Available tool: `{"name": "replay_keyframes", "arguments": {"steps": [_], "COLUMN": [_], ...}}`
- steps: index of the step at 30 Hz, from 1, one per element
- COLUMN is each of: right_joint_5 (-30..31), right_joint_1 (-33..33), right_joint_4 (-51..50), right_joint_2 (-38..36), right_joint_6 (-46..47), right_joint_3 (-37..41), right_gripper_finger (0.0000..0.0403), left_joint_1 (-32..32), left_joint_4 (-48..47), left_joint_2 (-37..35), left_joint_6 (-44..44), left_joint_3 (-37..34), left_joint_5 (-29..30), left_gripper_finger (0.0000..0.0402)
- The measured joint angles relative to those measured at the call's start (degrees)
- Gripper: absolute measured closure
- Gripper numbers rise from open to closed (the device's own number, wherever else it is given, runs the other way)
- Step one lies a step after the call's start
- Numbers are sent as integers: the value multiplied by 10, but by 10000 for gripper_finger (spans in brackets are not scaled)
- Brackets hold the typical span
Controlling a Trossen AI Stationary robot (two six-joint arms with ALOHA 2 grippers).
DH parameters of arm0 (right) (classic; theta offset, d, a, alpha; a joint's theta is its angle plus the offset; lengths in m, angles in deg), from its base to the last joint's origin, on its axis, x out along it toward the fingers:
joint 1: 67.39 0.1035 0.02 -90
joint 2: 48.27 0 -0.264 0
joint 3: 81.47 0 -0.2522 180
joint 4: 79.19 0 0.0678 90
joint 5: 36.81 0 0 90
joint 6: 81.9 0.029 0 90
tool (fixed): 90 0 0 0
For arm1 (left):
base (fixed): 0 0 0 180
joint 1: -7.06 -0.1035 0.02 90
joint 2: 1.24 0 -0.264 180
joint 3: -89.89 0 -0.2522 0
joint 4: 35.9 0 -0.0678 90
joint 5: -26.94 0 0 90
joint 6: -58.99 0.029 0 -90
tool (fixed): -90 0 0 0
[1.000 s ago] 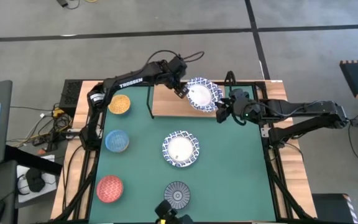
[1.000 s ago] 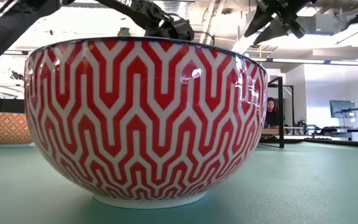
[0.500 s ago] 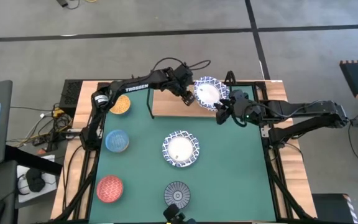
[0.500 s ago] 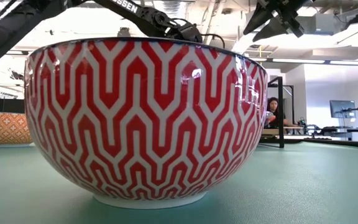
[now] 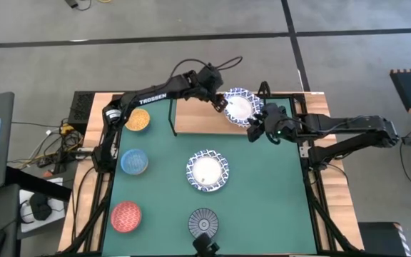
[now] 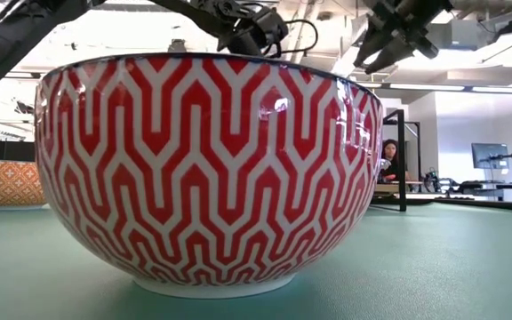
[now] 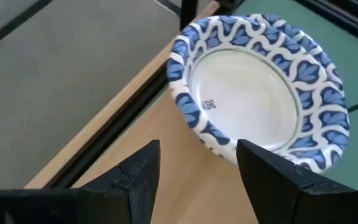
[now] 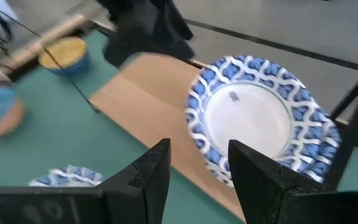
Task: Place and stack bowls onto a shelf
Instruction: Stack the bottom blue and white bowl on the blue and white bowl on the shelf
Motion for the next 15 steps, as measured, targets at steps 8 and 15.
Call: {"name": "replay_keyframes", "arguments": {"steps": [8,15], "right_joint_5": [-6,13], "right_joint_1": [-3,-7], "right_joint_4": [20,21], "right_joint_2": [2,-14], "right_joint_6": [-2,-67], "right_joint_3": [-3,-55], "right_gripper_finger": [219,218], "left_joint_1": [9,6], "left_joint_4": [4,-19], "left_joint_2": [63,57], "left_joint_6": [-8,-5], "left_joint_3": [-9,-8], "left_joint_5": [-18,-28], "left_gripper_finger": [205,205]}}
